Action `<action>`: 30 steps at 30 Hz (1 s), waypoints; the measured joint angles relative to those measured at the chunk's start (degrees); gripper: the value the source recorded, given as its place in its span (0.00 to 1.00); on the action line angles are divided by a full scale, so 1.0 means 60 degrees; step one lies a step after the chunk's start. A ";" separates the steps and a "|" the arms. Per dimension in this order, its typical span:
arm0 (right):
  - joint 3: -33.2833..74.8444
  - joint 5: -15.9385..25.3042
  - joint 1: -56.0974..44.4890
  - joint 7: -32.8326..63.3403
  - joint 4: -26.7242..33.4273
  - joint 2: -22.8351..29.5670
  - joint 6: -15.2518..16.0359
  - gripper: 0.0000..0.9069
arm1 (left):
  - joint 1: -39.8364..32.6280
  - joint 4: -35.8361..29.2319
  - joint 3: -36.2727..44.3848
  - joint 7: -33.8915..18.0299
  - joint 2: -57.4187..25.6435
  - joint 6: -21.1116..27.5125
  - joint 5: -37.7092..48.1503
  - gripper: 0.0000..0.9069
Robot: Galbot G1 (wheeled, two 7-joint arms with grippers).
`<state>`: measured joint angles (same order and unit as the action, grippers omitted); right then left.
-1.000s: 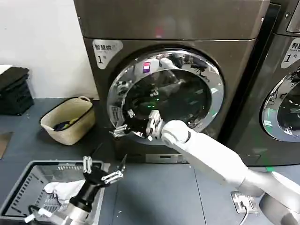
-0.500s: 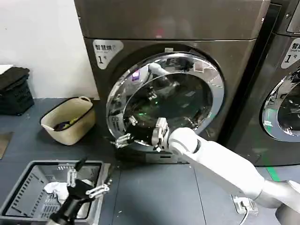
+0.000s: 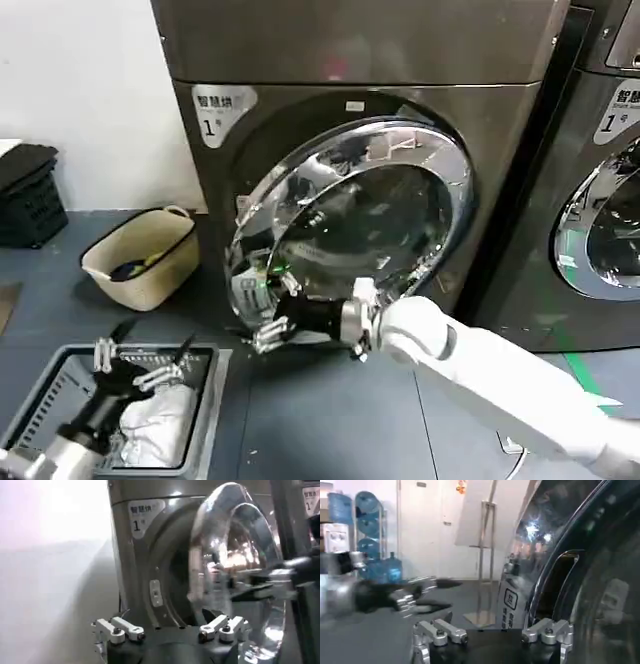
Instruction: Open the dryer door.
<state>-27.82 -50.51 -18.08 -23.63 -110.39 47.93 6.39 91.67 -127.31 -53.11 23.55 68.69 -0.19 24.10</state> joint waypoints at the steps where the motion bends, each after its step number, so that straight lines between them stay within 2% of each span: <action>1: 0.0041 0.0000 -0.0074 -0.0090 -0.0104 -0.0115 -0.0002 1.00 | -0.0139 0.0088 0.0004 0.0029 -0.0129 0.0025 0.0094 1.00; 13: 0.0630 0.0036 -0.0854 -0.1052 -0.0970 -0.1291 -0.0352 1.00 | -0.1863 0.1578 0.0886 0.0304 -0.2147 0.0175 0.1013 1.00; 22: 0.1243 0.0052 -0.1510 -0.1829 -0.1304 -0.1958 -0.0688 1.00 | -0.3428 0.2751 0.1894 0.1720 -0.3614 0.0059 0.1220 1.00; 26: 0.1672 0.0098 -0.1912 -0.2096 -0.1426 -0.2183 -0.0801 1.00 | -0.4329 0.3270 0.2804 0.2350 -0.4207 -0.0030 0.0939 1.00; 30: 0.2305 0.0314 -0.2470 -0.2352 -0.1583 -0.2458 -0.0946 1.00 | -0.5309 0.3713 0.3939 0.2631 -0.4611 -0.0177 0.0768 1.00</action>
<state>-13.99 -48.63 -32.90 -37.74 -119.88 33.19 0.71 59.82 -105.03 -29.48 39.33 41.02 -1.26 28.71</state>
